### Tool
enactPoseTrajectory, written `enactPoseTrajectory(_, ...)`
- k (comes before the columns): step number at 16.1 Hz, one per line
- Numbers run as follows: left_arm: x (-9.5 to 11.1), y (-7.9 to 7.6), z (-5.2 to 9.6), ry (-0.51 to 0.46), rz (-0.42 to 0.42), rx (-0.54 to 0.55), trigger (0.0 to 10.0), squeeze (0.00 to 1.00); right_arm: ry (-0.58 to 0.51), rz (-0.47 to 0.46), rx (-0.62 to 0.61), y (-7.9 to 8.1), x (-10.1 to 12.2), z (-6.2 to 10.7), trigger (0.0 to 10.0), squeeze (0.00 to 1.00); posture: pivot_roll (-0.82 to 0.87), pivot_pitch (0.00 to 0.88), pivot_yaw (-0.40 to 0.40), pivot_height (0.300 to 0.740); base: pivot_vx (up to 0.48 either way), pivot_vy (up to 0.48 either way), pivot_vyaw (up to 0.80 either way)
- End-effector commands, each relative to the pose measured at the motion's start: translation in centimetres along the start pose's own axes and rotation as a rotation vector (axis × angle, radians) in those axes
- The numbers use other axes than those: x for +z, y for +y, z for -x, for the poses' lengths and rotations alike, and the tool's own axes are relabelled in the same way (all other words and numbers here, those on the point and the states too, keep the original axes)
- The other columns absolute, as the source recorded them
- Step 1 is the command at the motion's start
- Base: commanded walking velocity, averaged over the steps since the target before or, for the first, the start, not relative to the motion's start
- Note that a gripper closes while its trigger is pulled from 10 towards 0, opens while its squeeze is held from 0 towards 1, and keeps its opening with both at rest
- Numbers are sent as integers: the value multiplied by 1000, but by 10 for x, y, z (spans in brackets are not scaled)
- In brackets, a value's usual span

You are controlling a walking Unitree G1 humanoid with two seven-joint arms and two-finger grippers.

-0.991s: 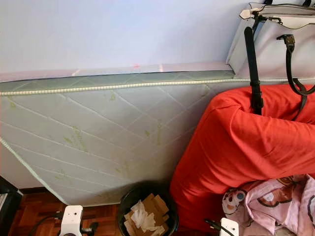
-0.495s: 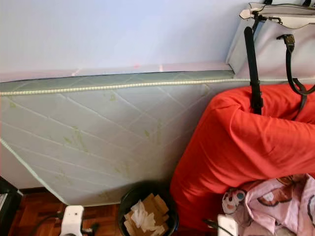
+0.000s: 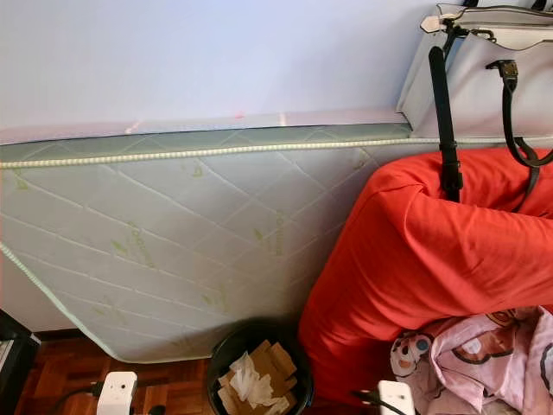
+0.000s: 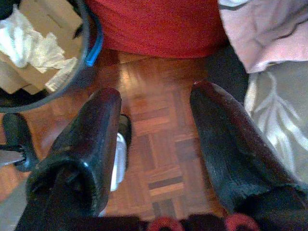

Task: Clean up the room

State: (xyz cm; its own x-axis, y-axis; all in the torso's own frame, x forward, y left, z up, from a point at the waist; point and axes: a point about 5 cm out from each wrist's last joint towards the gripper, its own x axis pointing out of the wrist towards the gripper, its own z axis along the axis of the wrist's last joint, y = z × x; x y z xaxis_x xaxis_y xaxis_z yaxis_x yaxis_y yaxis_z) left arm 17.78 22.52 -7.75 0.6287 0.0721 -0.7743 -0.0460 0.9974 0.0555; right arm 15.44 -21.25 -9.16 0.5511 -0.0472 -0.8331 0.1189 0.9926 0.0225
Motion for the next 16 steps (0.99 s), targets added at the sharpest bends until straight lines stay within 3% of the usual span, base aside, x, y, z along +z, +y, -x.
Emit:
enactPoseTrajectory(1,-8,-8,1,32,-4,-7,10000,0,-10,-12,-2,3,2,-1,10000,0,-94,0,-23,740,0,0,0)
enactPoseTrajectory(7,1,-30,-4,13,4,-23,10000,0,-6,8,-5,22,1,-3,10000,0,-91,0,-23,740,0,0,0)
enactPoseTrajectory(9,-1,-30,-3,3,5,-25,10000,0,-2,-20,-19,19,1,-3,10000,0,-91,0,-25,740,0,0,0)
enactPoseTrajectory(16,-4,-36,-3,3,9,-28,10000,0,16,4,-13,16,-1,-3,10000,0,-92,0,-33,740,0,0,-796)
